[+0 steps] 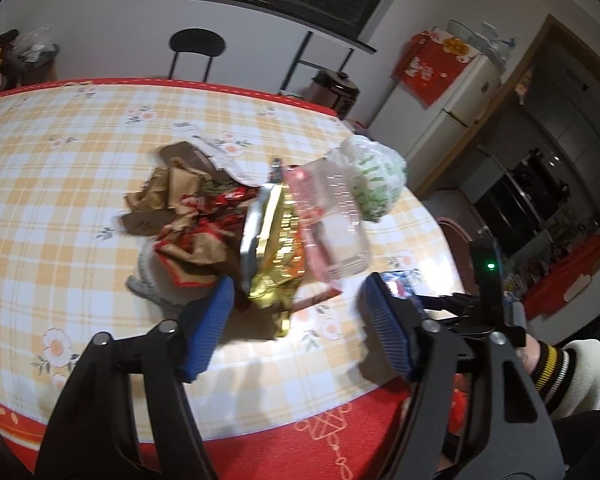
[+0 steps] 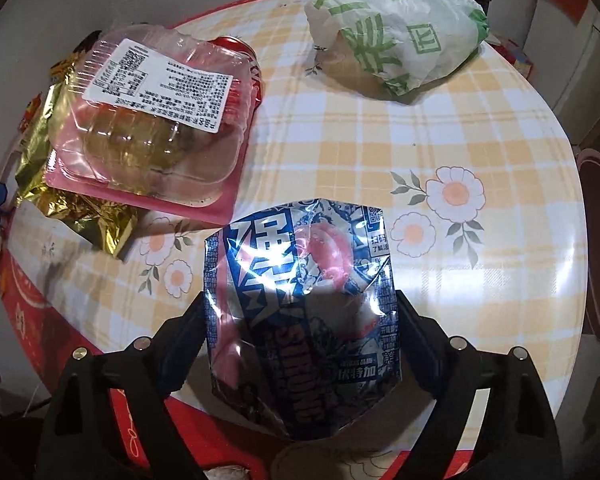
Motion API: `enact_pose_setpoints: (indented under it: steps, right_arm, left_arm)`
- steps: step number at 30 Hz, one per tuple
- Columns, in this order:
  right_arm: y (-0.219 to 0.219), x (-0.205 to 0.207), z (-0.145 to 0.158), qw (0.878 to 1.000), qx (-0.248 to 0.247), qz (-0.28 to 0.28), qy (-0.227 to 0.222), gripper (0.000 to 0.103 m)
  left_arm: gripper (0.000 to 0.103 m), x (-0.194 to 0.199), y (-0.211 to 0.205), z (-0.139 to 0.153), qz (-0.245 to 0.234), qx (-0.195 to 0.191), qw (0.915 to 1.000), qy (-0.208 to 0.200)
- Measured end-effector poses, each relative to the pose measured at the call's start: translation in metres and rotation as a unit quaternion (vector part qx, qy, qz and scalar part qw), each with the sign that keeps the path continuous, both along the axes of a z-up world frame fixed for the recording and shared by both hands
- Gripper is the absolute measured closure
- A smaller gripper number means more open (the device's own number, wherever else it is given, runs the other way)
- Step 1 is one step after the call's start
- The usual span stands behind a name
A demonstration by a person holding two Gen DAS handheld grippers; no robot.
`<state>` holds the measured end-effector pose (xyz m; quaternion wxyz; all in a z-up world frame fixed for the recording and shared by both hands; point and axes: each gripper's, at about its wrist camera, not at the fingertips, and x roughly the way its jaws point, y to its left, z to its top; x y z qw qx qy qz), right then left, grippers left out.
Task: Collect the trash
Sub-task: 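Grasp the pink-based plastic tray with the left gripper while the right gripper holds the snack bag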
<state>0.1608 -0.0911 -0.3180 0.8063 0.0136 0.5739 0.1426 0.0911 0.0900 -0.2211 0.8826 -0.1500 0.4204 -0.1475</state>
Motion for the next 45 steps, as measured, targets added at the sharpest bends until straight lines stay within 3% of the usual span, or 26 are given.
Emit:
enact_pose_setpoints:
  steps: [4, 8, 10, 18, 24, 32, 34, 36, 45]
  right_arm:
    - [-0.005, -0.003, 0.008, 1.0, 0.013, -0.001, -0.007, 0.017]
    - [-0.011, -0.006, 0.017, 1.0, 0.021, -0.003, -0.013, 0.017]
    - [-0.016, -0.014, 0.019, 1.0, 0.024, -0.005, -0.016, 0.017]
    - [-0.03, -0.02, 0.03, 0.999, 0.03, -0.01, -0.022, 0.017]
    - [-0.041, -0.03, 0.038, 0.999, 0.031, -0.014, -0.029, 0.017]
    - [-0.057, -0.035, 0.038, 0.998, 0.033, -0.036, -0.03, 0.017]
    - [-0.058, -0.035, 0.036, 0.998, 0.033, -0.037, -0.029, 0.017]
    - [-0.06, -0.035, 0.036, 0.998, 0.034, -0.039, -0.029, 0.017]
    - [-0.062, -0.033, 0.036, 0.998, 0.033, -0.045, -0.03, 0.017]
  left_arm:
    - [0.043, 0.003, -0.013, -0.005, -0.017, 0.007, 0.9998, 0.012]
    - [0.046, 0.006, -0.01, -0.017, -0.003, 0.002, 0.9994, 0.035]
    - [0.055, 0.005, -0.01, -0.016, -0.004, -0.005, 0.9994, 0.034]
    - [0.055, 0.016, -0.033, -0.017, -0.045, -0.038, 0.9974, 0.041]
    - [0.056, 0.041, -0.034, -0.04, -0.015, -0.039, 0.9969, 0.067]
    - [0.054, 0.057, -0.043, -0.046, -0.011, -0.04, 0.997, 0.065]
    - [0.041, 0.059, -0.042, -0.044, -0.007, -0.057, 0.9965, 0.061]
    - [0.037, 0.062, -0.041, -0.043, -0.003, -0.069, 0.9959, 0.058]
    - [0.038, 0.084, -0.054, -0.038, 0.011, -0.061, 0.9964, 0.059]
